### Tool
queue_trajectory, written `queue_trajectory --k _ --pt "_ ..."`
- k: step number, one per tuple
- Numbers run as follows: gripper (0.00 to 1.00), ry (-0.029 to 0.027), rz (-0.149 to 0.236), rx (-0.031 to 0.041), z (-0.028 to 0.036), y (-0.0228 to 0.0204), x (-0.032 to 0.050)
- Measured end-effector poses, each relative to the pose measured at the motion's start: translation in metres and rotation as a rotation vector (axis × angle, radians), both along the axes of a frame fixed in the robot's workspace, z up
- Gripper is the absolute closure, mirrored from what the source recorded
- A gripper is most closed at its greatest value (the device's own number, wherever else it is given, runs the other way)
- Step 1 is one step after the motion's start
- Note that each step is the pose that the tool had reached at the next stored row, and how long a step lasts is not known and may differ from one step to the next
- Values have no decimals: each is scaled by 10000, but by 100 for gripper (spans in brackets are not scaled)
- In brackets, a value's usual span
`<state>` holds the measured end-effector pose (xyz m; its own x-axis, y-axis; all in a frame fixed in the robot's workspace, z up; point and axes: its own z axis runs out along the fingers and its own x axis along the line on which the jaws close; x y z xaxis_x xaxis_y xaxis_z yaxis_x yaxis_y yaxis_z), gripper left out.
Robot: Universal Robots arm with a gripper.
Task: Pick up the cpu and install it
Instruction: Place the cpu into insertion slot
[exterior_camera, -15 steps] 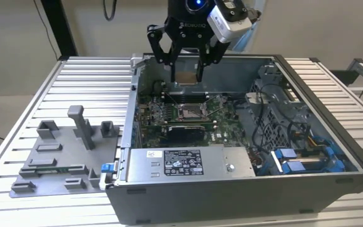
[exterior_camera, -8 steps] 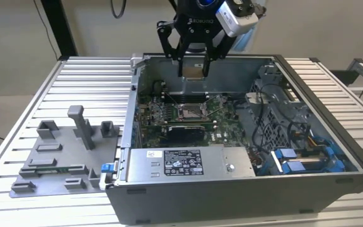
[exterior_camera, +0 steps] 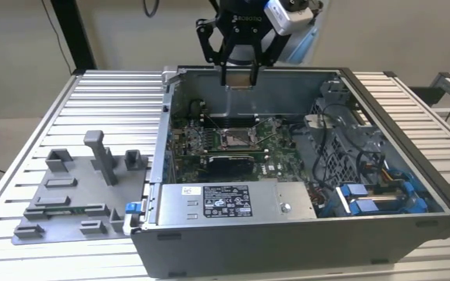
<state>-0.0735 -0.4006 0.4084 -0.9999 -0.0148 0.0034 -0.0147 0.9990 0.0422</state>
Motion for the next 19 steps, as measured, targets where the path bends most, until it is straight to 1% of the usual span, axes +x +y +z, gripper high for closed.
queue_trajectory --k 6,10,12,13,14,17,19 --pt "100 -52 0 -3 -3 263 10" --pt "100 -84 0 -2 -5 426 18" --pt "100 -102 0 -1 -6 494 18" --pt "100 -111 0 -2 -7 516 18" --pt "100 -127 3 -1 -7 523 18" --pt "100 -141 99 -1 -8 523 18" --pt "100 -141 157 -1 -8 523 17"
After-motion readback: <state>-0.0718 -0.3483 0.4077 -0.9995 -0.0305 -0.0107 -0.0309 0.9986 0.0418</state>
